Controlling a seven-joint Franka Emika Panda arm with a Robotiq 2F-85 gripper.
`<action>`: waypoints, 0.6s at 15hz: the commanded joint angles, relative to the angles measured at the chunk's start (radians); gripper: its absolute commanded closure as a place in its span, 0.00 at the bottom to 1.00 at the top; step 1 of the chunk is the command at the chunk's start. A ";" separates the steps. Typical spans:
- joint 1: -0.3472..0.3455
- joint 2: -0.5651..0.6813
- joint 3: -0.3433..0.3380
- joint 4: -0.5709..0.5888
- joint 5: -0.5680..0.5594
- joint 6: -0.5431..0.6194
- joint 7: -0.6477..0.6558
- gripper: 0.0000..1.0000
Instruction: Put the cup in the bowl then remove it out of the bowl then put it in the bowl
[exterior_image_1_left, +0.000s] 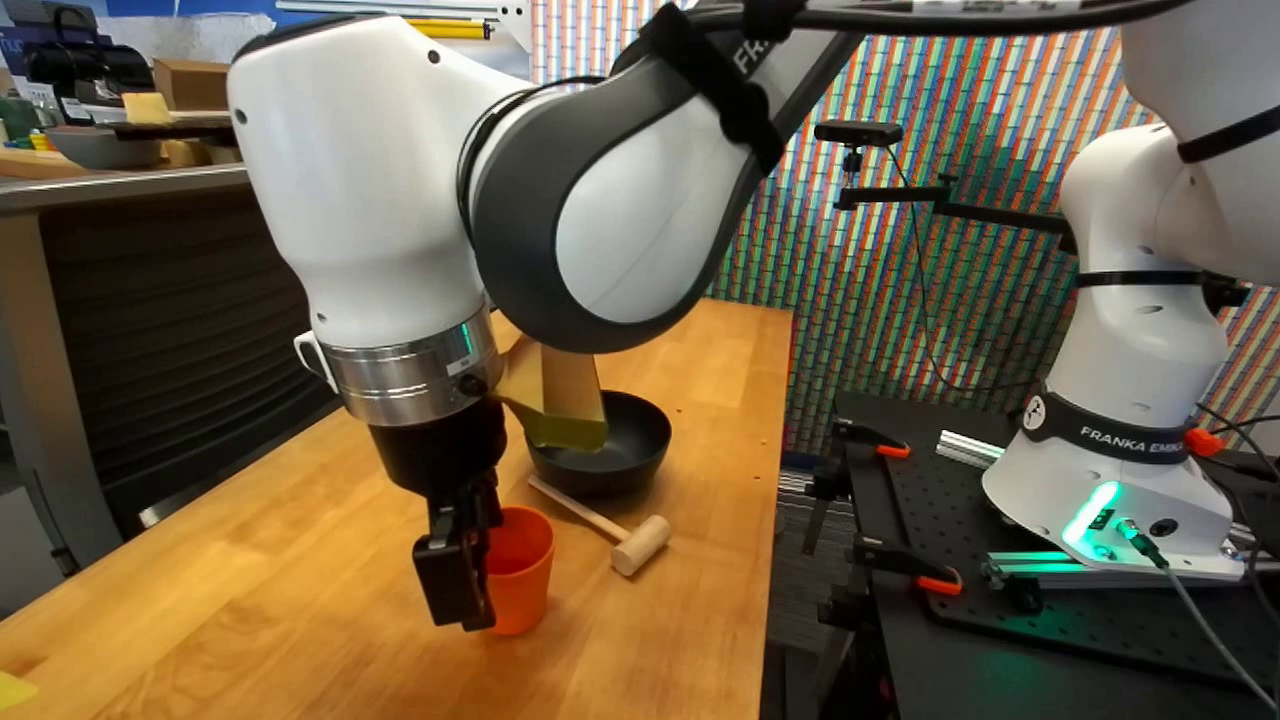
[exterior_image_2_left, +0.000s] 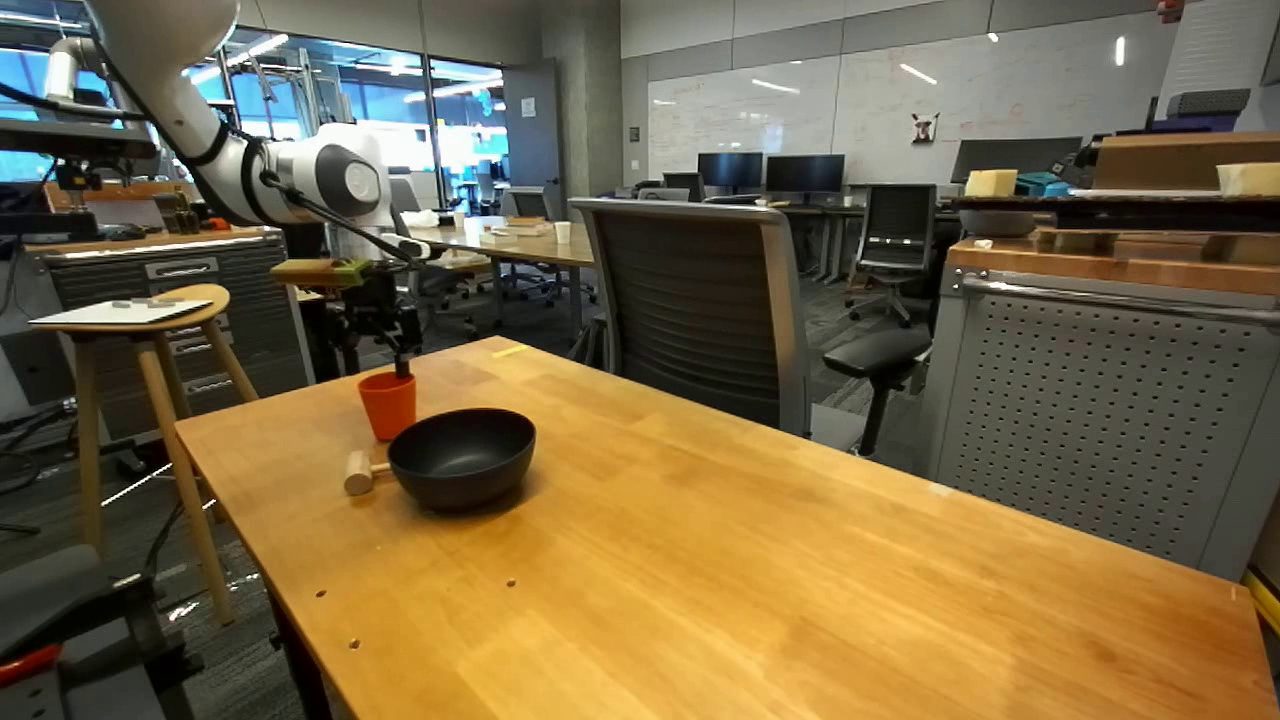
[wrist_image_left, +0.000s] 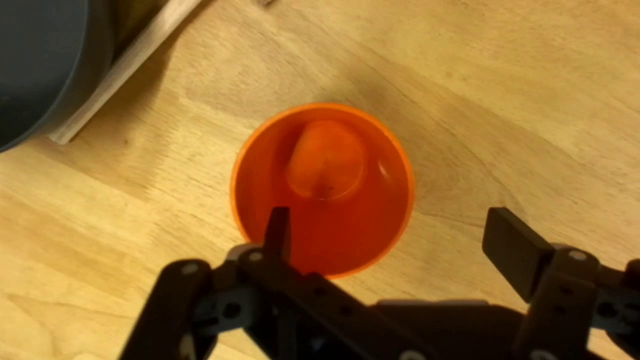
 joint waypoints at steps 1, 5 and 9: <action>-0.002 0.016 0.011 0.021 0.047 -0.028 -0.033 0.20; -0.002 0.027 0.010 0.017 0.059 -0.021 -0.034 0.41; -0.002 0.025 0.005 0.018 0.056 -0.026 -0.032 0.73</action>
